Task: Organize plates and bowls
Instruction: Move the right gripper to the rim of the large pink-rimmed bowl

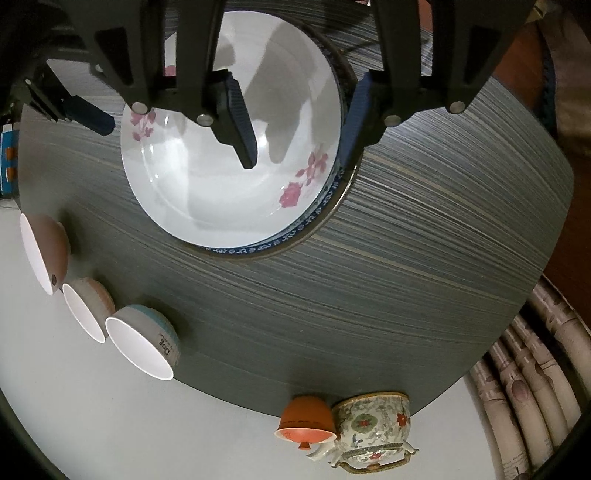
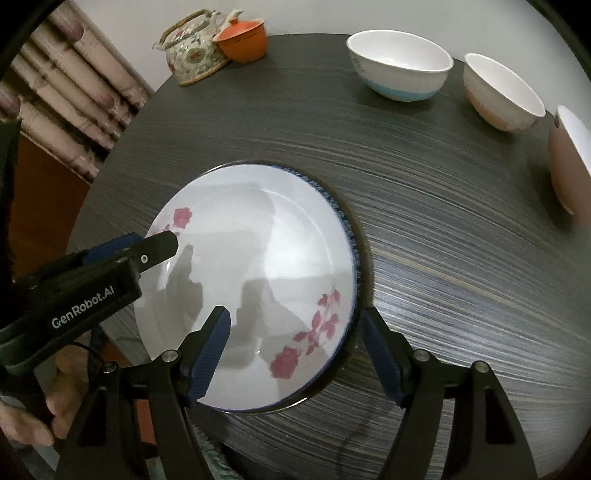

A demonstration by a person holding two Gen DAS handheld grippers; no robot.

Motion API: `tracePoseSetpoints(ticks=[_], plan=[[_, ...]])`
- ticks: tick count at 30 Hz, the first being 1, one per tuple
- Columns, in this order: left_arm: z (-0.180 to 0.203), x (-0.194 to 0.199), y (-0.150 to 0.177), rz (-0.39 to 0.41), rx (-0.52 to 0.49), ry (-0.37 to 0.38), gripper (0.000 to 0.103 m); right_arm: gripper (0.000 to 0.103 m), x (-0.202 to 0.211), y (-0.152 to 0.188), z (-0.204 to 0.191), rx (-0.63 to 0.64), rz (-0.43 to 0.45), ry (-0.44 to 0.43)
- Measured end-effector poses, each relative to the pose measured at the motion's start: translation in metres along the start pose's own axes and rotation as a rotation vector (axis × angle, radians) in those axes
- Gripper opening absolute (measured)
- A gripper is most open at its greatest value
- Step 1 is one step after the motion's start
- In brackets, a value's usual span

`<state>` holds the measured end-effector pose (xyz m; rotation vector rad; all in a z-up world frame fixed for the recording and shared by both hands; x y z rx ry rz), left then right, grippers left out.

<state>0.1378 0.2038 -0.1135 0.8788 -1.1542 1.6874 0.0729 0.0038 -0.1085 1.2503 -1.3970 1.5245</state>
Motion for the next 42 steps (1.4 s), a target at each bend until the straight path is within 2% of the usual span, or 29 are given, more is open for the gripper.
tracePoseSetpoints(ticks=[4, 14, 23, 29, 33, 37, 42], plan=[[0.005, 0.001, -0.001, 0.005, 0.006, 0.020, 0.048, 0.070, 0.005, 0.003, 0.018, -0.055, 0.010, -0.033], [0.036, 0.005, -0.002, 0.034, -0.037, 0.032, 0.048, 0.070, 0.014, 0.009, 0.072, -0.169, 0.041, -0.036], [0.104, -0.012, 0.005, 0.021, -0.158, 0.042, 0.048, 0.070, 0.026, 0.017, 0.131, -0.255, 0.081, 0.029], [0.157, -0.022, 0.007, 0.011, -0.235, 0.070, 0.048, 0.070, 0.038, 0.026, 0.186, -0.327, 0.125, 0.096], [0.194, -0.019, -0.004, 0.036, -0.298, 0.074, 0.048, 0.070, 0.051, 0.026, 0.227, -0.384, 0.154, 0.131], [0.223, -0.020, -0.021, 0.035, -0.291, 0.133, 0.048, 0.070, 0.066, 0.019, 0.255, -0.408, 0.188, 0.148], [0.259, -0.034, -0.041, 0.016, -0.295, 0.169, 0.048, 0.070, 0.076, 0.004, 0.289, -0.432, 0.223, 0.167]])
Point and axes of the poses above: each gripper's, at about its wrist camera, not at the fingertips, and x roughly against the way its jaws point, z to its right, y to its underside, the point moved 2 cm from there along -x, roughly the way its jaws point, and after that the axes turned 12 degrees about y, right-handed, at the moved point
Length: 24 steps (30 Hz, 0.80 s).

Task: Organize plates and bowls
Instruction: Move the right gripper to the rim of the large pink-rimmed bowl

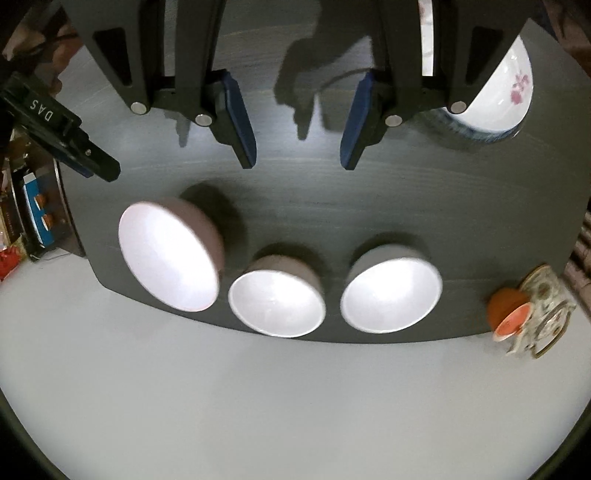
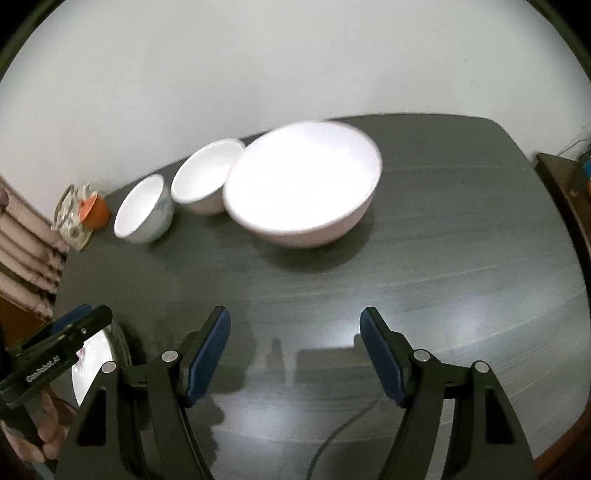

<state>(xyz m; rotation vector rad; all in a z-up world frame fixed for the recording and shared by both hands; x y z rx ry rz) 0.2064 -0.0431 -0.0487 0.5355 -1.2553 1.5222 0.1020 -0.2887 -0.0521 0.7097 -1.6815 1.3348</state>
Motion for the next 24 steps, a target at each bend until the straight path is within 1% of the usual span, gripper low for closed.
tracePoseSetpoints(ticks=[3, 5, 7, 13, 16, 19, 24], plan=[[0.008, -0.013, -0.014, -0.013, 0.022, 0.032, 0.048, 0.070, -0.002, -0.016, 0.014, -0.020, 0.010, -0.010], [0.014, -0.021, -0.021, -0.024, 0.045, 0.055, 0.048, 0.070, -0.005, -0.024, 0.020, -0.029, 0.020, -0.001], [0.019, -0.033, -0.031, -0.042, 0.063, 0.065, 0.048, 0.070, -0.009, -0.034, 0.028, -0.044, 0.019, -0.007], [0.032, -0.062, -0.051, -0.108, 0.095, 0.099, 0.048, 0.070, -0.035, -0.052, 0.037, -0.056, -0.031, 0.006], [0.035, -0.073, -0.058, -0.140, 0.140, 0.113, 0.048, 0.070, -0.044, -0.059, 0.039, -0.061, -0.049, -0.005], [0.035, -0.087, -0.061, -0.180, 0.177, 0.118, 0.048, 0.070, -0.054, -0.067, 0.041, -0.076, -0.081, -0.009], [0.039, -0.105, -0.066, -0.217, 0.194, 0.122, 0.048, 0.070, -0.070, -0.073, 0.051, -0.114, -0.109, -0.029]])
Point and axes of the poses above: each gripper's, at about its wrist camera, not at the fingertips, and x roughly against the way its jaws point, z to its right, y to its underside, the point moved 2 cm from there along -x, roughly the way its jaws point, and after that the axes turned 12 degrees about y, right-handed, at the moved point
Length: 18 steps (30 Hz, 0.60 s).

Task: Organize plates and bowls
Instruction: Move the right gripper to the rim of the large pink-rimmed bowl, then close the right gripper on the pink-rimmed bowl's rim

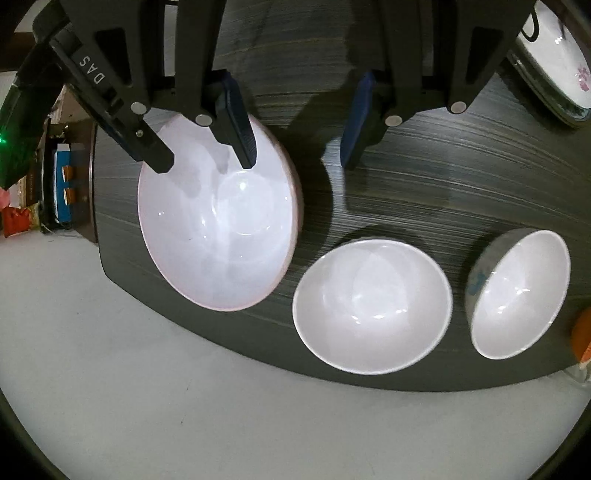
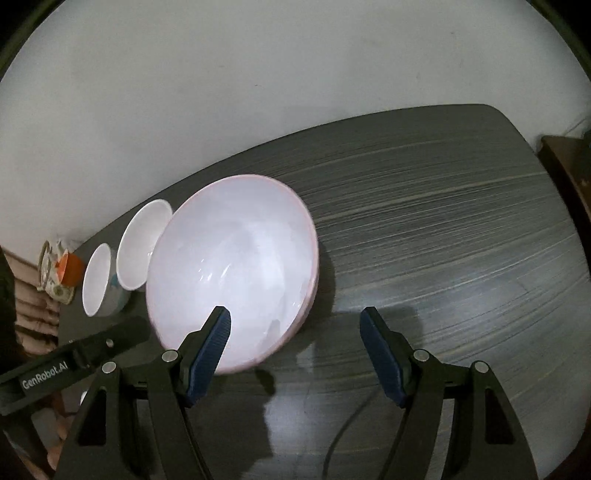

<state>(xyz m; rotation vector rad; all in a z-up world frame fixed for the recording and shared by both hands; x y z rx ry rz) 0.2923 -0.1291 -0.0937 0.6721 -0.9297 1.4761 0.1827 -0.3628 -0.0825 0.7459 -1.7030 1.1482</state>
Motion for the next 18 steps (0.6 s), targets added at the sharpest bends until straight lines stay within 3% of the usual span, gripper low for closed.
tracePoseSetpoints(ticks=[10, 12, 14, 18], plan=[[-0.003, -0.019, -0.011, 0.007, 0.015, 0.000, 0.048, 0.060, -0.020, -0.006, 0.001, -0.013, -0.027, 0.001], [-0.005, -0.020, -0.012, 0.012, 0.007, -0.003, 0.042, 0.057, -0.024, -0.008, 0.000, -0.022, -0.030, -0.001], [-0.005, -0.020, -0.009, 0.011, 0.008, 0.000, 0.029, 0.053, -0.029, -0.010, -0.001, -0.029, -0.033, 0.004], [-0.007, -0.021, -0.009, 0.022, 0.004, 0.012, 0.021, 0.040, -0.037, -0.011, -0.002, -0.028, -0.052, -0.009]])
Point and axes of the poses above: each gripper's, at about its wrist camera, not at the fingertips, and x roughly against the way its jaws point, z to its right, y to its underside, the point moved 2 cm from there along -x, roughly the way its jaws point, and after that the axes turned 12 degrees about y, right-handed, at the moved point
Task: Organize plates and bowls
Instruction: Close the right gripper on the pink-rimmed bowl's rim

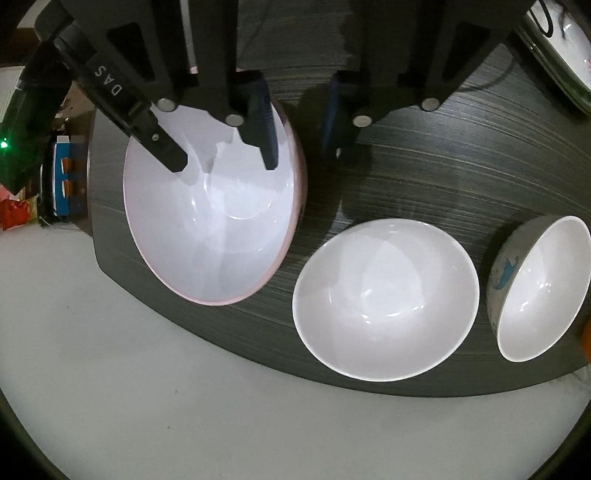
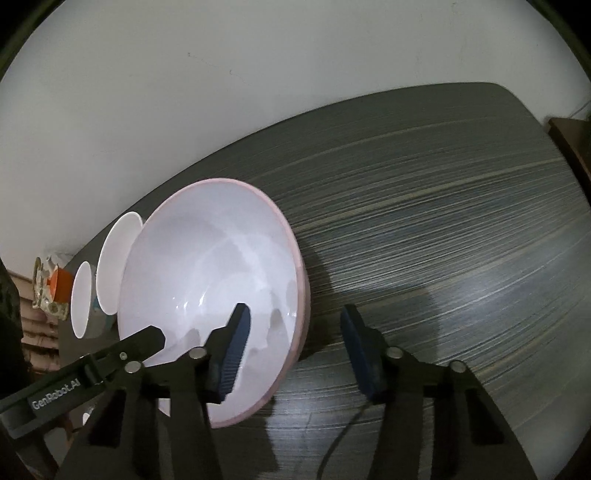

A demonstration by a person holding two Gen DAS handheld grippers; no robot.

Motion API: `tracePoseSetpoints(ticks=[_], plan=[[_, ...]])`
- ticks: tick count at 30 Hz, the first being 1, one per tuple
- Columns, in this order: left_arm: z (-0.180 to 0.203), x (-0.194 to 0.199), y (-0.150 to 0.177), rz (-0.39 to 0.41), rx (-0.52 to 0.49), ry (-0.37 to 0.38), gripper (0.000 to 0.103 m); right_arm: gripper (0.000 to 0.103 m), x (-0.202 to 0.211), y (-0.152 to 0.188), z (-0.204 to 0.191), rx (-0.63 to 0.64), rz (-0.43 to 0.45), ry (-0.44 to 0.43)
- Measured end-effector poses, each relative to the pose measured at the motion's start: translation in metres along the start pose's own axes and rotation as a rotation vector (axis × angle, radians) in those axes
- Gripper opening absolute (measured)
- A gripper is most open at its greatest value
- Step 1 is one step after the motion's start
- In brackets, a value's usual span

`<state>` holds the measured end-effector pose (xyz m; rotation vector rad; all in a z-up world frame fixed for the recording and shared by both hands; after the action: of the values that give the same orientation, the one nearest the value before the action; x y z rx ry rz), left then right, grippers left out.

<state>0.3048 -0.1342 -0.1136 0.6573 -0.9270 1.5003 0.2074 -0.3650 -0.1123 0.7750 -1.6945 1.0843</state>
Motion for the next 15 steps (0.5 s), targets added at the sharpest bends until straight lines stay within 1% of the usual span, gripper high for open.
tracePoseSetpoints(ticks=[2, 5, 6, 15], plan=[[0.000, -0.001, 0.000, 0.001, -0.004, 0.008, 0.017, 0.034, -0.003, 0.001, -0.001, -0.002, -0.007, -0.009], [0.001, 0.002, 0.001, 0.009, -0.022, 0.010, 0.016, 0.021, -0.003, 0.003, -0.002, 0.009, -0.005, -0.010], [0.002, 0.002, 0.001, 0.009, -0.027, 0.011, 0.016, 0.019, -0.003, 0.004, -0.001, 0.010, -0.001, -0.003], [-0.005, 0.015, 0.017, 0.007, -0.035, 0.027, 0.016, 0.019, 0.004, 0.016, 0.000, -0.004, -0.004, -0.003]])
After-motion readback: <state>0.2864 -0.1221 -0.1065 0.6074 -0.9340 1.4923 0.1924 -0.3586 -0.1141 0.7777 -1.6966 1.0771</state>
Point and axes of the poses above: each gripper's, at about its wrist camera, not at the fingertips, and x roughly against the way its jaws point, z to its right, y to its underside, the point moved 2 cm from there along -x, roughly the way its jaws point, and after that the axes turned 12 degrees about y, right-handed, at the moved point
